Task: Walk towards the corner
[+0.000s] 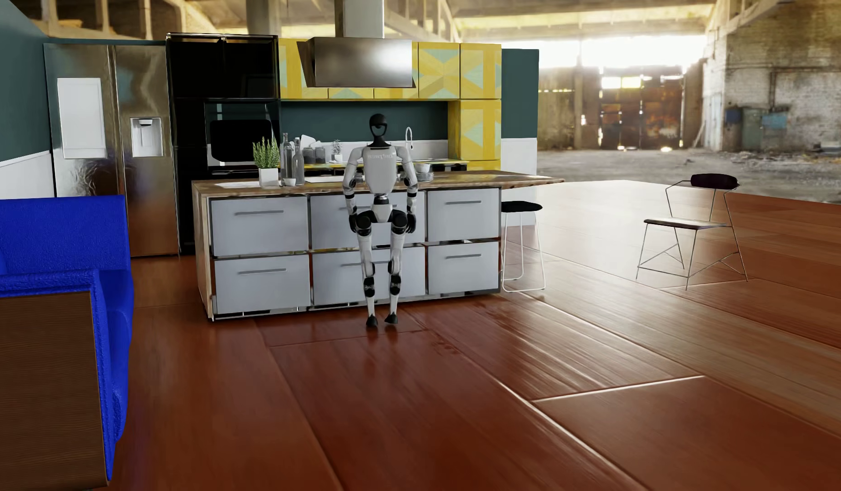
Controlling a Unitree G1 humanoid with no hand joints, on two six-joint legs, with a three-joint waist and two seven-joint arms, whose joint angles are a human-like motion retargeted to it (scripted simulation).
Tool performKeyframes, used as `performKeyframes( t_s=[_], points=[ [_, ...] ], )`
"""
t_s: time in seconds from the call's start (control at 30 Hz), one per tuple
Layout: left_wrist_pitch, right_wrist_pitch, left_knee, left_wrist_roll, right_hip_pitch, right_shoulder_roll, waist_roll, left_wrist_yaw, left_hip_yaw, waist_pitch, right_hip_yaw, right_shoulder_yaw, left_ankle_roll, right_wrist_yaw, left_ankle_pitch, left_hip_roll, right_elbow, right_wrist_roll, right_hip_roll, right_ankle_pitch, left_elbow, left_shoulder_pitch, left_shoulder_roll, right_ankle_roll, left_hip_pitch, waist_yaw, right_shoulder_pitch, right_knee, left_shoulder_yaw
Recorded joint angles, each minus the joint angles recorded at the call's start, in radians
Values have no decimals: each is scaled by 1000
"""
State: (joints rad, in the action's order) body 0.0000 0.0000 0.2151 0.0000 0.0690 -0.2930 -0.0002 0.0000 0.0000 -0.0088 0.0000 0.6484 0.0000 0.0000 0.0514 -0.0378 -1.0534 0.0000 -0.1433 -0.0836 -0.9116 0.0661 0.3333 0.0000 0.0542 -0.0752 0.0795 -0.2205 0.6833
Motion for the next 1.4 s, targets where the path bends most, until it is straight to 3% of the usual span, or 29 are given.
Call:
performKeyframes(
  t_s=[0.7, 1.07, 1.4],
  points=[
    [0, 0, -5, 0, -2, -9, 8, 0, 0, -5, 0, 15, 0, 0, 6, 3, 12, 0, -3, -4, 2, 0, -3, 0, 1, 11, 3, 3, 1],
    [0, 0, -4, 0, -15, 15, -2, 0, 0, -28, 0, -52, 0, 0, 1, -3, 28, 0, 10, -17, 15, 25, -16, 0, -11, 27, 25, -6, -57],
    [0, 0, -6, 0, -18, 17, -22, 0, 0, -11, 0, 26, 0, 0, 0, -3, 35, 0, 14, -22, 14, 24, -18, 0, -15, 97, 24, -5, -63]
  ],
)
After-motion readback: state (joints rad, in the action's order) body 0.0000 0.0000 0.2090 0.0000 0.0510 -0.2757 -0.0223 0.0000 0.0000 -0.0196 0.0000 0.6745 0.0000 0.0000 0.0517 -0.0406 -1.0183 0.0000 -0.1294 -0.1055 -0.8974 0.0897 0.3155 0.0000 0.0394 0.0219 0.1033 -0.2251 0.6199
